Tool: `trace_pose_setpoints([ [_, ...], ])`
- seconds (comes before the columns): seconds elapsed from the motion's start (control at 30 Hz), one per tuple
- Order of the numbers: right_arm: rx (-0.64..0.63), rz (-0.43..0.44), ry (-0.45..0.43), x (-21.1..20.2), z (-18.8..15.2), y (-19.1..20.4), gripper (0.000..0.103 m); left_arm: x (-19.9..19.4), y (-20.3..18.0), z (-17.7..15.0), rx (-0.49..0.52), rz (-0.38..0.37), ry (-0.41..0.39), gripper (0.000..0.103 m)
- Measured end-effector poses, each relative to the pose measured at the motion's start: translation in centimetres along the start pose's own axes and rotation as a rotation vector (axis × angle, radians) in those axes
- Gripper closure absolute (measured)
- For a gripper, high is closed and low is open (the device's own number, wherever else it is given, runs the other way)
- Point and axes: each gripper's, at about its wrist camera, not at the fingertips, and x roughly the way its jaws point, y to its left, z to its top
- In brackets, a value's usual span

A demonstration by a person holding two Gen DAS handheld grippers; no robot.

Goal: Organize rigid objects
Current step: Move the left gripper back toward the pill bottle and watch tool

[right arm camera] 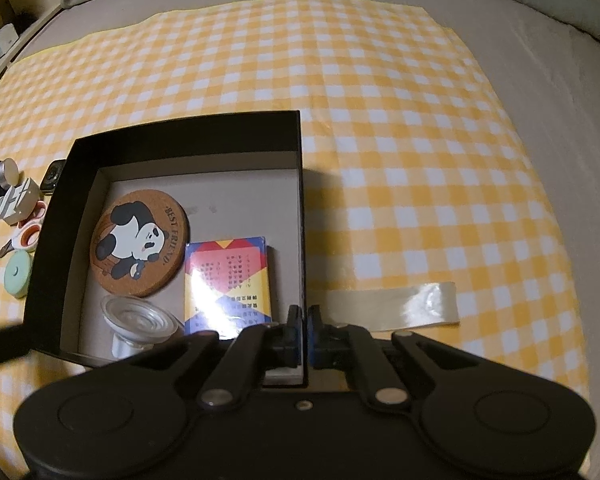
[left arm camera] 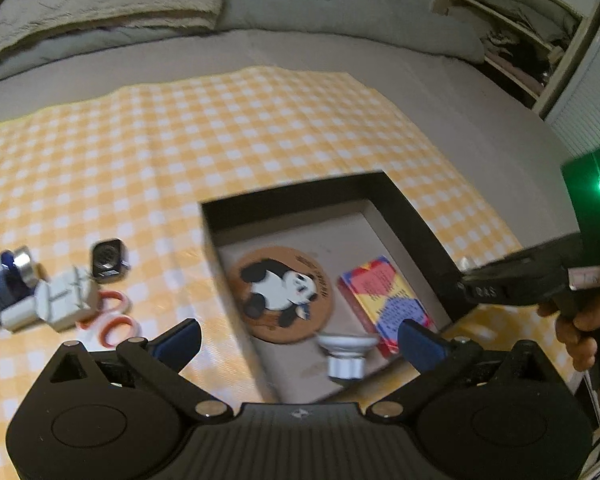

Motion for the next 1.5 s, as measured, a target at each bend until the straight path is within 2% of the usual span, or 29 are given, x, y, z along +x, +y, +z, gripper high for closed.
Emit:
trace_pose_setpoints([
  [0.43, -0.046, -0.011, -0.011, -1.1, -0.7, 0.6, 0.100, -2.6, 7.4, 2.0, -0.075, 0.102, -0.081, 0.000],
  [0.6, -0.074, -0.017, -0.003, -1.3, -1.1, 1.1, 0.100, -3.3, 10.1, 2.5, -0.099, 0.115, -0.111, 0.000],
  [0.93, -0.066, -0.007, -0.024, -1.9, -1.8, 1.0, 0.099, -2.6, 14.8, 1.5, -0.153, 0.191, -0.047, 0.000],
  [1.13, -0.068, -0.007, -0.025, -1.7, -1.8, 0.9, 0.099, -1.3, 17.6, 0.8, -0.256, 0.211, 0.006, 0.000],
  [1.33, -0.030, 0.017, -0.009, -1.2, -0.9, 0.1, 0.096, 0.6, 18.1, 1.3, -0.291, 0.212, 0.017, 0.000],
  [1.5, -0.052, 0.006, -0.011, -1.0, -0.6, -0.1, 0.095, 3.0, 17.8, 1.5, -0.342, 0.217, 0.049, 0.000],
])
